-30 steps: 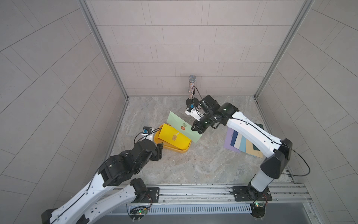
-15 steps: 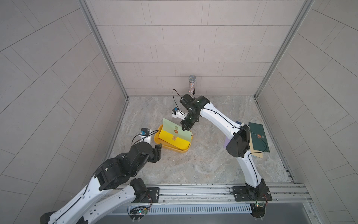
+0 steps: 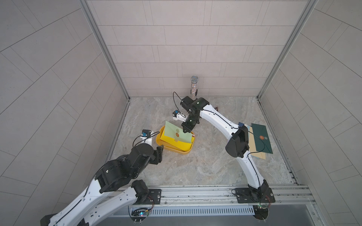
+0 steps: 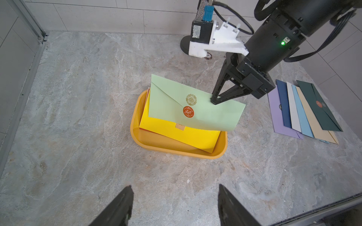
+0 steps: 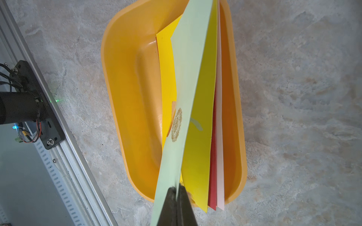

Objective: Put the sealed envelopes into the storage box
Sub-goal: Place the envelope in the storage box.

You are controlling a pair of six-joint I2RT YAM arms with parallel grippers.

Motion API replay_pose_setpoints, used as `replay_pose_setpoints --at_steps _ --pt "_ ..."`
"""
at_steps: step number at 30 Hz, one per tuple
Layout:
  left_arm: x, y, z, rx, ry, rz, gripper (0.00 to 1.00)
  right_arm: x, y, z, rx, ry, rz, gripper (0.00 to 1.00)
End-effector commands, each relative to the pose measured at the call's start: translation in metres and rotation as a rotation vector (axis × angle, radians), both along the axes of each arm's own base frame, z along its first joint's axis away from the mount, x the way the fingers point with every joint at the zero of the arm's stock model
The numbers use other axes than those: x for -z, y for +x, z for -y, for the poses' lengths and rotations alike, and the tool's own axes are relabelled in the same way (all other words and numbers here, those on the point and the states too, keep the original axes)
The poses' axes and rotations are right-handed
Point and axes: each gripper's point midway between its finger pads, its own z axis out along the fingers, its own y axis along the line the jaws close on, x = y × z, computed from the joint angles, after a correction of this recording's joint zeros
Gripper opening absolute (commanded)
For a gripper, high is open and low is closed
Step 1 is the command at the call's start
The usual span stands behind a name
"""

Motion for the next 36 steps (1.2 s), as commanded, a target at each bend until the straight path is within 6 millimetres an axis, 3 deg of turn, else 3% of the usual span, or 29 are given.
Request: replay_pose_setpoints --at_steps 1,11,22,29,36 --pt "0.003 0.001 -0.002 -0.003 0.018 0.003 0.72 0.015 0.004 0.001 -0.006 -0.028 -0.010 0.00" --pt "0.004 0.002 -0.001 -0.002 0.024 -0.001 0.72 -0.001 0.021 0.001 0.008 0.006 0.063 0.00" --pt "0.006 0.002 0.000 0.000 0.030 -0.007 0.73 -0.002 0.025 0.000 0.012 0.010 0.077 0.00" --pt "0.005 0.002 -0.001 -0.004 0.027 -0.002 0.73 -0.006 0.041 0.010 0.109 -0.038 0.137 0.00" --pt "0.004 0.002 -0.002 -0.003 0.022 0.002 0.73 0.010 0.026 0.017 0.192 -0.081 0.042 0.00"
